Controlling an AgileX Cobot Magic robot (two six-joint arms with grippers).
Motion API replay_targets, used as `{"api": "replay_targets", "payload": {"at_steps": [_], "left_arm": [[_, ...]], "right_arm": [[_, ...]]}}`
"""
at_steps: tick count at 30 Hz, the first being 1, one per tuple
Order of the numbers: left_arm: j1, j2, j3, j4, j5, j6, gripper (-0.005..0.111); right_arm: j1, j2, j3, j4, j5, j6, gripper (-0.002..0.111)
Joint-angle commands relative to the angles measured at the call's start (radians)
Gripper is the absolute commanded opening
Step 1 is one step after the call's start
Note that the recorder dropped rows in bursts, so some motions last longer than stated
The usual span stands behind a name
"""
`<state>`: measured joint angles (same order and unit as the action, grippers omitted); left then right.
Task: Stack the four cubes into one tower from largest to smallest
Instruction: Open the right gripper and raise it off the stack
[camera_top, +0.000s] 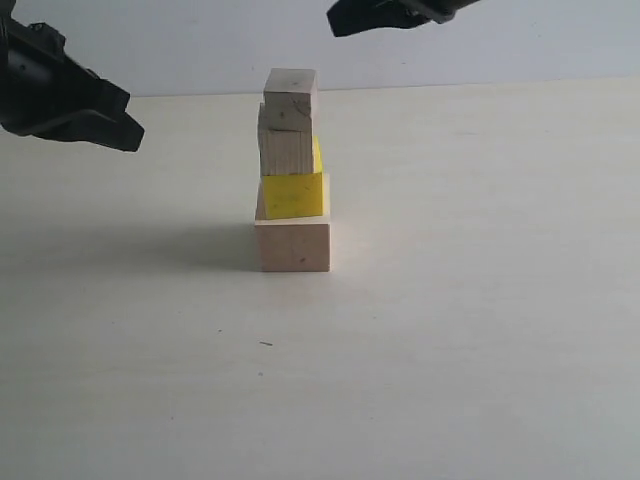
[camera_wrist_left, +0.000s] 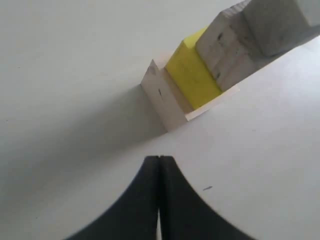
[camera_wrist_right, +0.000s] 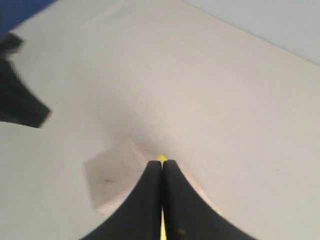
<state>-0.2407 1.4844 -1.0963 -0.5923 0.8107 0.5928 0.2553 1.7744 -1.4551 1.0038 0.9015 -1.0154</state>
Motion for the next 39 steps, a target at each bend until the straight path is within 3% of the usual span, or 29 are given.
{"api": "replay_targets", "payload": {"at_steps": [1,6,17,39], "left_arm": [[0.0,-0.008,0.002,-0.077,-0.028,-0.003,0.0],[0.0,-0.006,0.002,-0.115,-0.078,-0.024,0.0],[0.0,0.068,0.002,-0.188,-0.082,-0.058,0.0],[0.0,0.087,0.002,-0.196,-0.106,-0.052,0.0]], "right_arm": [[-0.002,-0.001,0.004,-0.107,-0.037,0.236,0.0],[-0.002,0.0,0.073,0.033,-0.026,0.228,0.0],[0.001,0.019,0.104,0.036,0.038,0.251,0.0],[0.001,0.078,0.101,0.146,0.077,0.196,0.0]]}}
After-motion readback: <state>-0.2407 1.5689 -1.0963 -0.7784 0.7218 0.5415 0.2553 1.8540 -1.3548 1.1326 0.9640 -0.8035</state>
